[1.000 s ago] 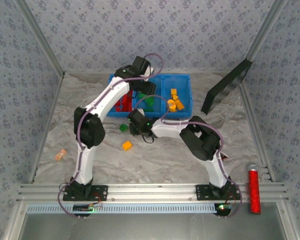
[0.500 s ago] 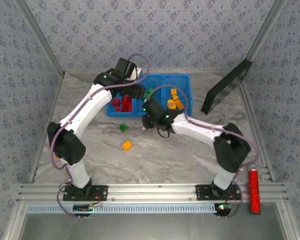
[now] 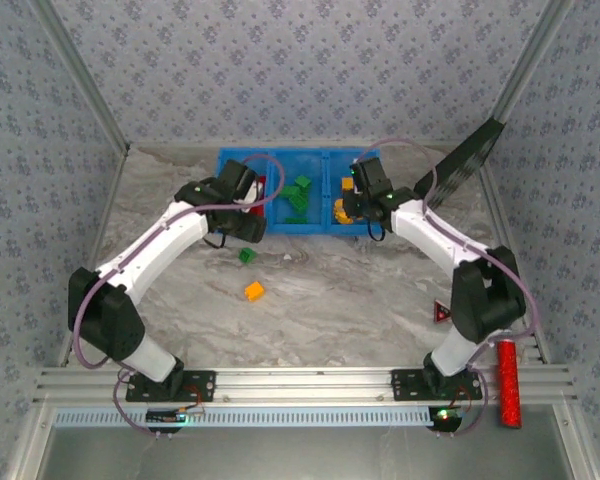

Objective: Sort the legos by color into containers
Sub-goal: Place the lego in the container, then pick up the lego from the center of the table.

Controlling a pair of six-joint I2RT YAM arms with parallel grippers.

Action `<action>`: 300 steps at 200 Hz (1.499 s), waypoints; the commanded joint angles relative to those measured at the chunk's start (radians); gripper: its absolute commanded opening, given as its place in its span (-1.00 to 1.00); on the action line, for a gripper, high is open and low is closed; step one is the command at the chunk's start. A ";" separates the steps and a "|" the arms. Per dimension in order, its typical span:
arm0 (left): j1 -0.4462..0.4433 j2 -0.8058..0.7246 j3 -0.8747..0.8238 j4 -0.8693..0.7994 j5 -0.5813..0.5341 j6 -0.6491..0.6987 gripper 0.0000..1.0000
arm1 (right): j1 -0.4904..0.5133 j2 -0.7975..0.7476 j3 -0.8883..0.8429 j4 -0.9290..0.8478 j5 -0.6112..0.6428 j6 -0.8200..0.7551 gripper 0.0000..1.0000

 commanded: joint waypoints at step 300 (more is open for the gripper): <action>0.049 0.303 -0.196 0.273 0.058 0.028 0.37 | -0.015 -0.093 0.038 -0.128 -0.197 -0.148 0.39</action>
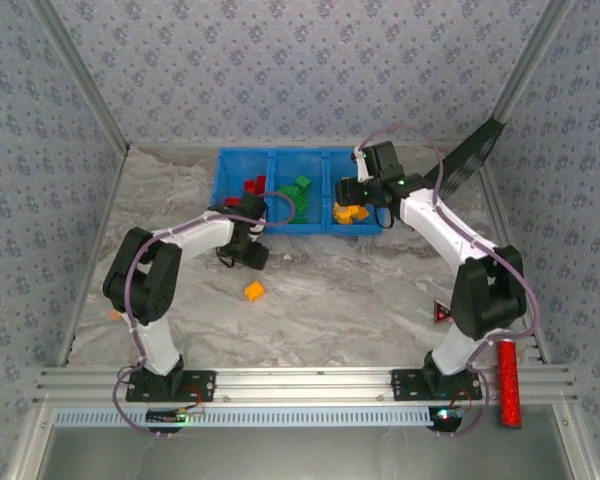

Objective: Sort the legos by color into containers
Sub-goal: Pick up the lego from the center of the table.

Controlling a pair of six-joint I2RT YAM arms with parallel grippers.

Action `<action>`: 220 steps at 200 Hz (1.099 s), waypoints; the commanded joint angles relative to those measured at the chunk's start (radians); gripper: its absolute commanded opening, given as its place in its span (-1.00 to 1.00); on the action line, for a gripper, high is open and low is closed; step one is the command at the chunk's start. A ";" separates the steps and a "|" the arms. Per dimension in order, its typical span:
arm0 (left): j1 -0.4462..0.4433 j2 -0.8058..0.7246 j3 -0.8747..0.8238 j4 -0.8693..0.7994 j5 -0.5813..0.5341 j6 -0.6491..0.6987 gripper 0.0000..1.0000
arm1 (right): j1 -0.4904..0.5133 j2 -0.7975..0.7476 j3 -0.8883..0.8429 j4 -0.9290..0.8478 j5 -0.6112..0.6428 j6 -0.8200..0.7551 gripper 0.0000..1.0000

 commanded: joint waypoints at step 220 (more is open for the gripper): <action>0.005 -0.112 0.270 -0.096 0.105 -0.018 -0.30 | 0.691 -0.003 -0.319 0.208 -0.057 0.025 0.43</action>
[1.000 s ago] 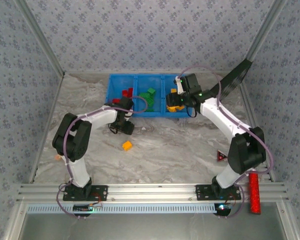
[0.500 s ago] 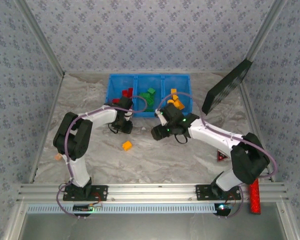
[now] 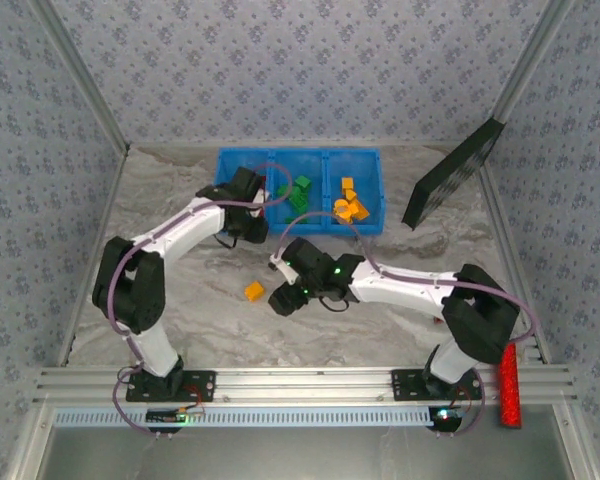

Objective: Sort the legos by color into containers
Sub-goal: Pick up the lego from the center of the table, then place the lego in the container.

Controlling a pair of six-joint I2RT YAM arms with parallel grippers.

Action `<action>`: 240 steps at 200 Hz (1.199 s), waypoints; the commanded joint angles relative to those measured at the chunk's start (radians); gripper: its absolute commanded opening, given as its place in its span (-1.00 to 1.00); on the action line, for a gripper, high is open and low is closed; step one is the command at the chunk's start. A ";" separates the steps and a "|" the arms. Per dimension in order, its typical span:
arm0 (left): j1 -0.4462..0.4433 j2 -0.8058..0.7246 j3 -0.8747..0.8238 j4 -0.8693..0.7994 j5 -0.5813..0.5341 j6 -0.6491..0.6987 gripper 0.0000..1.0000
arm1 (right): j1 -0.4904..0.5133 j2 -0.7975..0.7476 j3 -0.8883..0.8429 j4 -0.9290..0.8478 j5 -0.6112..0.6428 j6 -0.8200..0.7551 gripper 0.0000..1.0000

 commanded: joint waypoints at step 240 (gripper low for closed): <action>-0.007 0.888 1.265 -0.198 -0.031 0.076 -0.28 | 0.117 0.337 0.307 -0.080 0.273 -0.067 0.78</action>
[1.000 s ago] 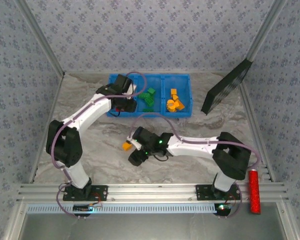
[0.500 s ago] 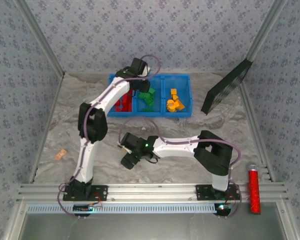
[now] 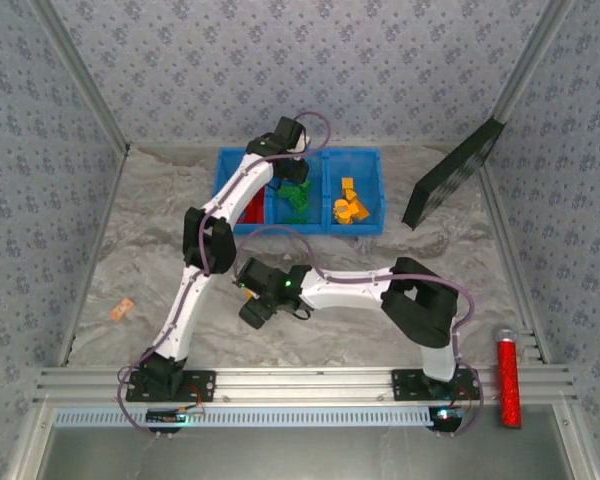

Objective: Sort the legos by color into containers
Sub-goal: Place the lego in the container, then pick up the lego from the center of the table.

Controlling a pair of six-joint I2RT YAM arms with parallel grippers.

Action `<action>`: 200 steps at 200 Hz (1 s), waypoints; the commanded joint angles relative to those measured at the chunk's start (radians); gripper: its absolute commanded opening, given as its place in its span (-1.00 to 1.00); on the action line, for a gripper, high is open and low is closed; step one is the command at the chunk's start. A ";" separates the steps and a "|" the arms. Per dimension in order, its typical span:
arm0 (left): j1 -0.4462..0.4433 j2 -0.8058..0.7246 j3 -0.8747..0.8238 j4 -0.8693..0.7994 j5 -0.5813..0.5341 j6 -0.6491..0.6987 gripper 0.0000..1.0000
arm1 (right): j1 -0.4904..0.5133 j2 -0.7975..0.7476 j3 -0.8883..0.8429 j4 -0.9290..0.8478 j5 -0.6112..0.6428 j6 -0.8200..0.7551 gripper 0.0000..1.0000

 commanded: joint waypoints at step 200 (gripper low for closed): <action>-0.006 -0.099 0.038 -0.029 0.064 0.011 0.27 | -0.087 0.191 0.159 0.009 -0.114 -0.022 0.70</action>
